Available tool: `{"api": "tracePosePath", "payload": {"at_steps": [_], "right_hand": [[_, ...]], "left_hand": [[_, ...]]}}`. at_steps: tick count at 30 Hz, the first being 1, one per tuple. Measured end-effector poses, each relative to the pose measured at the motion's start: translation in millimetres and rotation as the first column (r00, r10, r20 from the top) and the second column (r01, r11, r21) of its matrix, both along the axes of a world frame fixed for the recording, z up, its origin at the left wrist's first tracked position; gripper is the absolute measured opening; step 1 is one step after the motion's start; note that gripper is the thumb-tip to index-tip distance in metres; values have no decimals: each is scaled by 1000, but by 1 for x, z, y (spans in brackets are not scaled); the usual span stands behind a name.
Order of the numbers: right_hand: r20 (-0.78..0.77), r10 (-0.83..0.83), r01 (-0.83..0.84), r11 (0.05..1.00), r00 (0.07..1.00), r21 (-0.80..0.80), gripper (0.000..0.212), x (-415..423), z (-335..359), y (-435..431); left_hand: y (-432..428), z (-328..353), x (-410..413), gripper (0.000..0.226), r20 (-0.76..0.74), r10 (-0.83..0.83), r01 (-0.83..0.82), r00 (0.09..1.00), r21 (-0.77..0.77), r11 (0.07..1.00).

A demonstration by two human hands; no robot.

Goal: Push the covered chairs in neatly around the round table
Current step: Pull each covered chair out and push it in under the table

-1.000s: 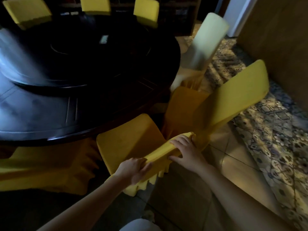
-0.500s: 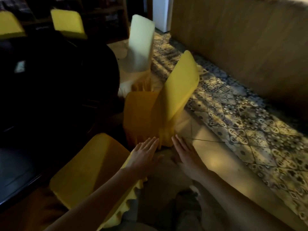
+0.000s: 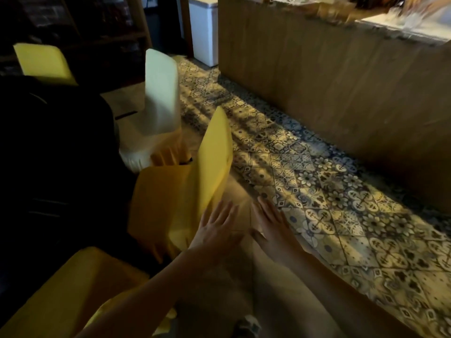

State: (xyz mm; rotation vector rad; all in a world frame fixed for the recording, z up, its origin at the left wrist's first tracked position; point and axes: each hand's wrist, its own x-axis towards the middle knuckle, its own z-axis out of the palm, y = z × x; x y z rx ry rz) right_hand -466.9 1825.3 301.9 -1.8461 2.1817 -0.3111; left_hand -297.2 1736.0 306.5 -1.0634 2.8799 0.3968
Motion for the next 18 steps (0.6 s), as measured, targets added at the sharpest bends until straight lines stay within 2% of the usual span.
{"api": "tracePosePath", "payload": {"at_steps": [4,7,18], "right_hand": [[-2,-18,18,1000,1000,0,70,-55,10,-18],[1,-16,16,1000,1000,7,70,-85,16,-31],[12,79,-79,997,997,-4,72,-136,-5,-129]], "left_hand": [[-13,12,-58,70,-59,-10,11,998,28,1000],[-23,18,-86,70,-43,18,-17,999,17,1000],[-111,11,-121,68,-74,142,-143,987,-11,990]]}}
